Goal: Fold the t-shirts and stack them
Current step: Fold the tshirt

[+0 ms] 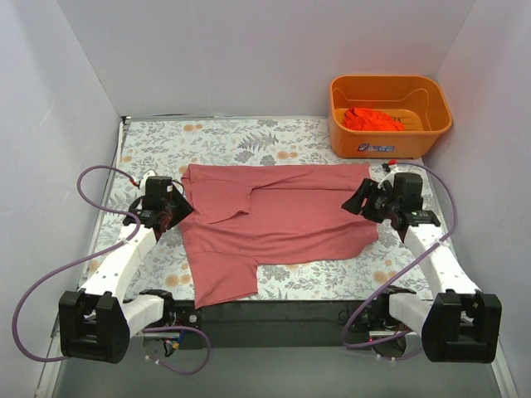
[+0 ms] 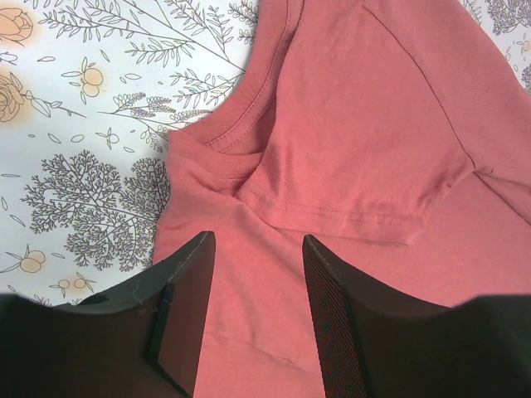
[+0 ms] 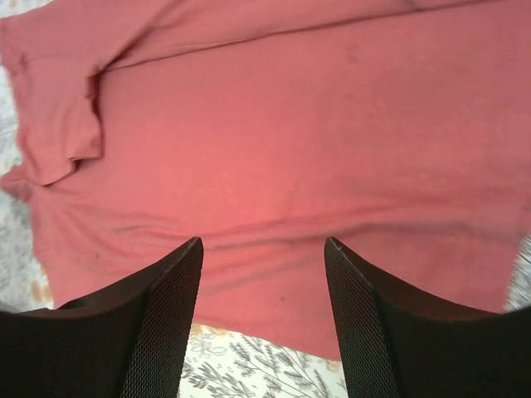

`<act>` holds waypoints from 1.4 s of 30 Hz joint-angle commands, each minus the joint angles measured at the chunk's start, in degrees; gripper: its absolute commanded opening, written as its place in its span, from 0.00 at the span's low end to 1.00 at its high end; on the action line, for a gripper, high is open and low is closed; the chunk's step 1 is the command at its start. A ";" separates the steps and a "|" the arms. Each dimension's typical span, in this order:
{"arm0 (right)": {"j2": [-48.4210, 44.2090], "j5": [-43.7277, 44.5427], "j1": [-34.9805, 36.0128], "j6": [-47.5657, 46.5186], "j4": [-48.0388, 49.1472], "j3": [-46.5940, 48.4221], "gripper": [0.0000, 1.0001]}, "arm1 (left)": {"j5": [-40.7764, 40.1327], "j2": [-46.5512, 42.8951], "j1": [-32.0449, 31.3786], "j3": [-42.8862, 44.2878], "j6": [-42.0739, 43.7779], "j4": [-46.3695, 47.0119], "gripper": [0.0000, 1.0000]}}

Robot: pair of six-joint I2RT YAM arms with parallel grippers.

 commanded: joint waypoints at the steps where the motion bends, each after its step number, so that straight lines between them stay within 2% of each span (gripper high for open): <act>1: -3.83 7.76 -3.91 -2.78 -8.41 -1.16 0.67 | -0.76 -0.30 -0.18 -0.41 0.61 0.13 0.45; 4: -5.76 10.83 -6.39 -3.84 -10.80 -3.36 0.67 | -0.32 -0.03 -0.18 -0.24 0.78 0.30 0.45; 7: -8.31 15.84 -9.28 -4.72 -13.35 -4.33 0.58 | -0.32 -0.03 -0.18 -0.41 0.87 0.30 0.45; 9: -8.93 15.85 -11.66 -4.81 -14.49 -5.12 0.55 | -0.41 -0.12 -0.18 -0.41 0.78 0.21 0.45; 10: -8.76 15.59 -12.28 -4.72 -14.85 -5.47 0.46 | -0.41 -0.21 -0.18 -0.50 0.78 0.21 0.45; 11: -8.50 15.32 -13.15 -4.46 -14.76 -6.43 0.44 | -0.41 -0.21 -0.18 -0.50 0.87 0.21 0.45; 17: -6.56 11.28 -14.83 -3.49 -11.43 -11.09 0.41 | -0.41 0.14 -0.18 -0.59 0.87 0.30 0.45; 19: -6.39 10.93 -15.18 -3.58 -10.28 -12.06 0.37 | -0.41 0.32 -0.18 -0.50 0.96 0.21 0.45; 27: -4.19 4.61 -15.36 -3.93 -5.27 -13.65 0.34 | -0.06 0.85 -0.18 -0.50 0.96 0.30 0.45; 42: -2.25 -3.92 -15.27 -2.44 1.49 -11.81 0.46 | 0.47 1.64 -0.18 -0.41 1.13 0.30 0.45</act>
